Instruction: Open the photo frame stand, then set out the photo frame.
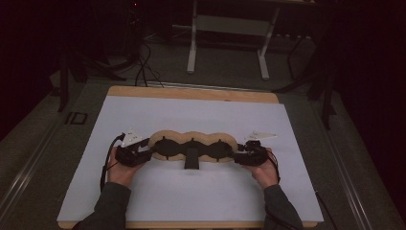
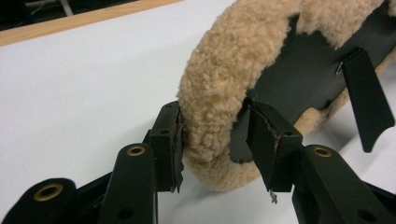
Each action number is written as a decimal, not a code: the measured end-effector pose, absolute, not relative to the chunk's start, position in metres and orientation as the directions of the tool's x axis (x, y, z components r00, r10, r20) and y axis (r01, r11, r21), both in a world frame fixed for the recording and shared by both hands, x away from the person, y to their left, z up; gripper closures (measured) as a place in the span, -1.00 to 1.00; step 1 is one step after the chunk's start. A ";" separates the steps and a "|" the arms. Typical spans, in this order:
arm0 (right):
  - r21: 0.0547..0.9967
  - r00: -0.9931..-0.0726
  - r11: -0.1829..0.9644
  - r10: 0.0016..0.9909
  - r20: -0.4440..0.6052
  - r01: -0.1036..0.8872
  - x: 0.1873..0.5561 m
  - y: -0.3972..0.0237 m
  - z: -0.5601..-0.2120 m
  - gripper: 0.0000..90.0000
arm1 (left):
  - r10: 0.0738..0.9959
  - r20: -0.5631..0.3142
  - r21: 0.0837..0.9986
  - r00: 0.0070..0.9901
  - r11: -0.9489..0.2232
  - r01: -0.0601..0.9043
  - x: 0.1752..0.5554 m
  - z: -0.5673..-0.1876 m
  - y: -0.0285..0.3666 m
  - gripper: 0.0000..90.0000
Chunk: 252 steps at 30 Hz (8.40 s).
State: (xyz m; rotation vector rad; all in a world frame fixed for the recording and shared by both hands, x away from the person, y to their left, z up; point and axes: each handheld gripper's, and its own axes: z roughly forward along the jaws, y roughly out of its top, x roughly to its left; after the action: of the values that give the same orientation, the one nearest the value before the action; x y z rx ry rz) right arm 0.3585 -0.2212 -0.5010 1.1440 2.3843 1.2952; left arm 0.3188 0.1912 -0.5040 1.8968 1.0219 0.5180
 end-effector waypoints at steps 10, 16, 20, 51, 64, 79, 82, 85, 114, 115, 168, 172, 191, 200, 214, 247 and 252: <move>0.777 -0.686 0.316 0.701 0.195 0.544 0.355 -0.223 -0.500 0.06 | 0.816 -0.050 0.854 0.576 -0.264 0.448 0.313 -0.503 0.192 0.27; 0.779 -0.689 0.317 0.699 0.194 0.541 0.350 -0.224 -0.501 0.05 | 0.814 -0.037 0.847 0.580 -0.283 0.451 0.308 -0.501 0.191 0.27; 0.775 -0.689 0.326 0.700 0.188 0.542 0.347 -0.224 -0.501 0.03 | 0.811 -0.028 0.845 0.584 -0.293 0.447 0.304 -0.500 0.191 0.27; 0.761 -0.639 0.272 0.733 0.232 0.589 0.327 -0.226 -0.503 -0.10 | 0.806 -0.011 0.841 0.592 -0.312 0.441 0.289 -0.501 0.190 0.26; 0.729 -0.644 0.347 0.747 0.165 0.590 0.320 -0.226 -0.500 -0.06 | 0.804 -0.024 0.842 0.594 -0.304 0.446 0.284 -0.500 0.193 0.29; 0.670 -0.648 0.418 0.752 0.123 0.613 0.317 -0.228 -0.503 0.11 | 0.773 -0.095 0.861 0.627 -0.252 0.441 0.277 -0.493 0.210 0.37; 0.669 -0.654 0.420 0.745 0.131 0.613 0.316 -0.227 -0.503 0.14 | 0.769 -0.127 0.868 0.626 -0.219 0.445 0.276 -0.491 0.217 0.34; 0.664 -0.661 0.424 0.737 0.141 0.615 0.316 -0.226 -0.503 0.16 | 0.760 -0.183 0.880 0.623 -0.156 0.448 0.276 -0.488 0.225 0.33; 0.721 -0.695 0.456 0.717 0.049 0.522 0.304 -0.196 -0.508 0.33 | 0.840 -0.200 0.881 0.505 -0.071 0.467 0.295 -0.486 0.230 0.47; 0.725 -0.696 0.456 0.717 0.044 0.516 0.304 -0.195 -0.508 0.34 | 0.841 -0.193 0.880 0.505 -0.080 0.468 0.296 -0.486 0.229 0.48; 0.762 -0.644 0.417 0.765 0.001 0.496 0.306 -0.194 -0.505 0.96 | 0.834 -0.094 0.836 0.543 -0.231 0.499 0.302 -0.501 0.205 1.00; 0.766 -0.637 0.406 0.770 0.007 0.498 0.307 -0.195 -0.505 0.97 | 0.833 -0.093 0.837 0.545 -0.231 0.496 0.301 -0.501 0.204 1.00; 0.794 -0.591 0.332 0.805 0.042 0.509 0.308 -0.191 -0.499 0.99 | 0.826 -0.085 0.834 0.557 -0.247 0.494 0.291 -0.500 0.199 1.00; 0.794 -0.582 0.325 0.812 0.043 0.513 0.309 -0.186 -0.500 0.99 | 0.824 -0.077 0.833 0.562 -0.256 0.490 0.287 -0.500 0.196 1.00; 0.794 -0.565 0.320 0.824 0.036 0.517 0.313 -0.182 -0.501 0.99 | 0.812 -0.067 0.833 0.580 -0.275 0.481 0.282 -0.499 0.190 1.00; 0.812 -0.556 0.296 0.830 0.042 0.503 0.311 -0.184 -0.497 0.99 | 0.750 -0.035 0.838 0.661 -0.338 0.429 0.265 -0.496 0.169 1.00; 0.813 -0.563 0.300 0.825 0.042 0.499 0.310 -0.181 -0.497 0.99 | 0.744 -0.034 0.838 0.667 -0.342 0.424 0.262 -0.496 0.167 1.00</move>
State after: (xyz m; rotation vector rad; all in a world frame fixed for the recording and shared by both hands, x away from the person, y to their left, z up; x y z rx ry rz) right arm 0.3097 -0.1808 -0.4968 1.1861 2.1881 1.1568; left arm 0.2623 0.1666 -0.4957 1.9827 0.9073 0.4490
